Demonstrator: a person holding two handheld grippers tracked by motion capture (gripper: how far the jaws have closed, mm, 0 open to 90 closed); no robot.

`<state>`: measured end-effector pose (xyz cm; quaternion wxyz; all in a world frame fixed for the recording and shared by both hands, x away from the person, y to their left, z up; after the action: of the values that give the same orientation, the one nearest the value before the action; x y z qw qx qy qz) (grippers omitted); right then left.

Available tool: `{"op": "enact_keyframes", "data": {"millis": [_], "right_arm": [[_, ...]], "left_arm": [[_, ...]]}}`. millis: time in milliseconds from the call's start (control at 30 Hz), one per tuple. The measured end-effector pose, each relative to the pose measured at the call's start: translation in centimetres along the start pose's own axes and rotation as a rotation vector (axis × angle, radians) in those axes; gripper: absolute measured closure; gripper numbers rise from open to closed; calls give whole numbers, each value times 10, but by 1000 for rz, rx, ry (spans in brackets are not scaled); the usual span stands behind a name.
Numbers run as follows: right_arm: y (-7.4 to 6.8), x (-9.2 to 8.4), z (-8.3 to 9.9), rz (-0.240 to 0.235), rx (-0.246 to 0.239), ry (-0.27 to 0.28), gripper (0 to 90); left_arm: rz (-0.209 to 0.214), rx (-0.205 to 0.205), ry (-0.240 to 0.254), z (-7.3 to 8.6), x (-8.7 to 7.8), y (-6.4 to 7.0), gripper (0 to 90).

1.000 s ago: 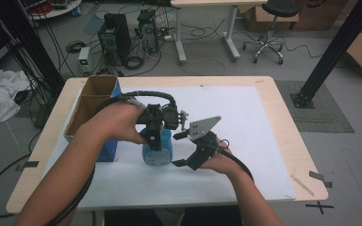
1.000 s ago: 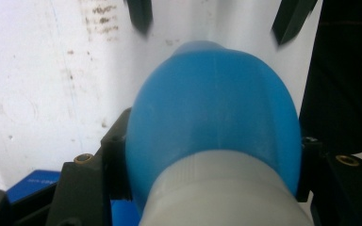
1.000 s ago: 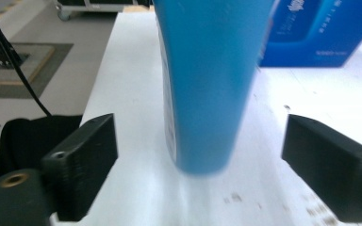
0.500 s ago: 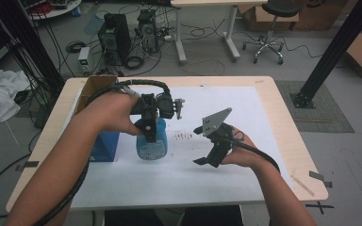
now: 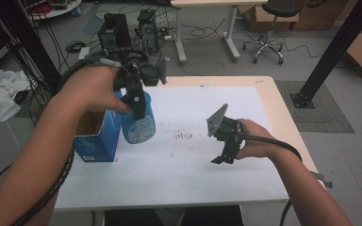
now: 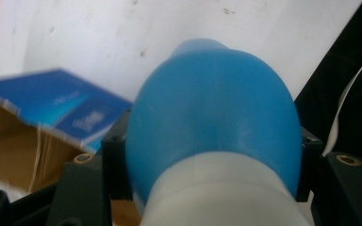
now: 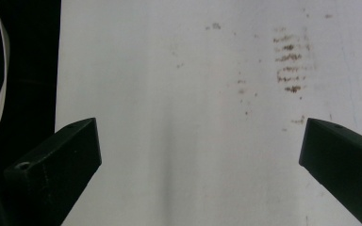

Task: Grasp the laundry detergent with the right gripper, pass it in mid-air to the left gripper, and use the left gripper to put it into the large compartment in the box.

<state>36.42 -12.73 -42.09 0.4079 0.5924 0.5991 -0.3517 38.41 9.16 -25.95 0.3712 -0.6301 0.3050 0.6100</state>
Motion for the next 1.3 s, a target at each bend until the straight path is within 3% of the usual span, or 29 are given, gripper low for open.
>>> {"op": "enact_keyframes", "data": {"millis": [267,500,667,967,1133,1300], "right_arm": [[0,-5,12,-21,-18,-118,0],[1,-8,15,-22,-35,-154,0],[1,-9,17,-30,-43,-175,0],[1,-11,20,-43,-51,-218,0],[3,-12,20,-43,-51,-219,0],[3,-11,22,-55,-48,-224,0]], "left_arm": [[-19,-202,-2,19,-39,-28,379],[-8,-443,-17,40,-57,-53,380],[28,-573,-27,54,-62,-69,380],[46,-773,-34,73,-62,-94,379],[27,-853,-48,83,-60,-106,380],[25,-896,-60,92,-54,-113,379]]}}
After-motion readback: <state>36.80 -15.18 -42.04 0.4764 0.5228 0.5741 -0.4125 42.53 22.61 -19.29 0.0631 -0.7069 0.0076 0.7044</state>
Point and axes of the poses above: each handheld gripper's, and its own axes: x roughly forward along the jaws, z roughly out of its underside, y roughly to its right, the point moved 10 cm from there along x, roughly forward along the jaws, and after that the axes turned 3 degrees about -x, right-handed, at the moved point
